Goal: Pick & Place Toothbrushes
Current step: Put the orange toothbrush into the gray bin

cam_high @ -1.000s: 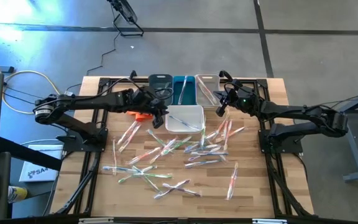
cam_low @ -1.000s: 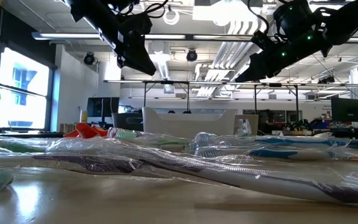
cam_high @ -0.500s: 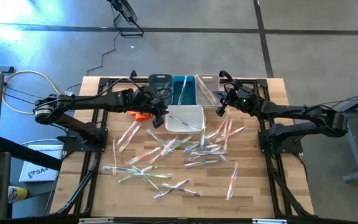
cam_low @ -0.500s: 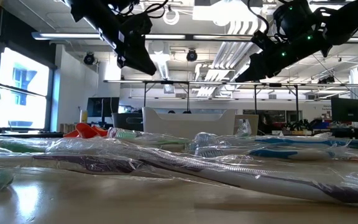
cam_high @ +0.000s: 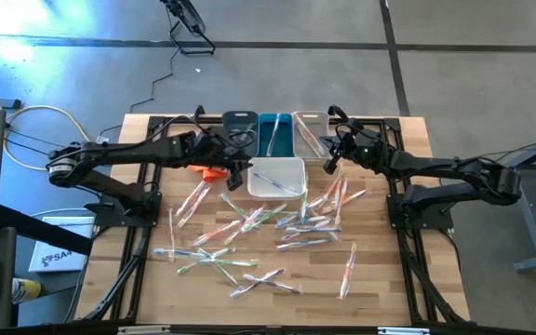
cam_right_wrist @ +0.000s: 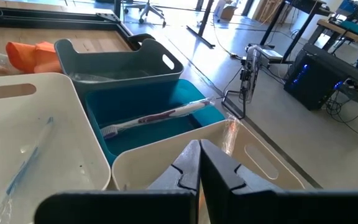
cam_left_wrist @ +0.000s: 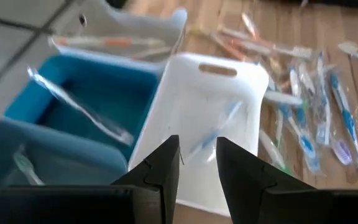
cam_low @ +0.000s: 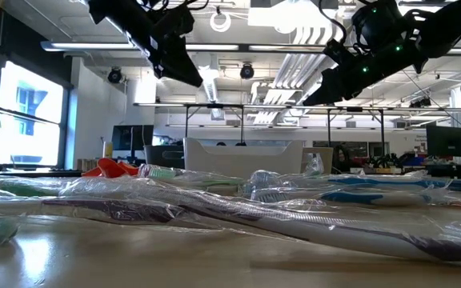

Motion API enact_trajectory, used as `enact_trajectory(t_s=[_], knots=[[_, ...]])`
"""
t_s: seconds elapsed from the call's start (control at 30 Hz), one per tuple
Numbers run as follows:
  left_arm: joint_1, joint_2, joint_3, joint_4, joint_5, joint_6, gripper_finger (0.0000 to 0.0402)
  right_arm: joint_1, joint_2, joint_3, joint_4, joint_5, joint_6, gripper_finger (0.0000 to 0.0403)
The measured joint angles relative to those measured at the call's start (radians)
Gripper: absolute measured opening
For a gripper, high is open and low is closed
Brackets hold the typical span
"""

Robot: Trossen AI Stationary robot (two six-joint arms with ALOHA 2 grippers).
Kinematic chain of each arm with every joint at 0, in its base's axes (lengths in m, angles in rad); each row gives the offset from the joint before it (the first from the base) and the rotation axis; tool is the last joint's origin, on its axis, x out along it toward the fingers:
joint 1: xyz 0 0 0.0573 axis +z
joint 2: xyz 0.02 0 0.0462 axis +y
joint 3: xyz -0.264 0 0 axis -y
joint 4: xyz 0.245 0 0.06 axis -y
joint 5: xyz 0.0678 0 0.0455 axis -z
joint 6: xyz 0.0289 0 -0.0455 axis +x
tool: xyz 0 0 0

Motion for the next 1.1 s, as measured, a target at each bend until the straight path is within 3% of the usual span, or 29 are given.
enact_trajectory(t_s=[0.13,0.47,0.67,0.83,1.1], knots=[[0.0,-0.044,-0.066,0.078,-0.017,0.003,0.0104,0.0,0.0,0.0,0.0,0.0,0.0,0.0002],[0.0,-0.279,-0.37,0.37,-0.02,-0.022,0.0104,0.0,0.0,0.0,0.0,0.0,0.0,0.0002],[0.0,-0.485,-0.489,0.378,-0.02,0.018,0.0104,0.0,0.0,0.0,0.001,0.0,0.0,0.0002],[0.0,-0.612,-0.531,0.355,-0.02,0.042,0.0104,0.0,0.0,0.0,0.0,0.0,0.0,0.0002],[0.0,-0.671,-0.531,0.354,-0.019,-0.051,0.0104,0.0,0.0,0.0,0.0,0.0,0.005,0.0002]])
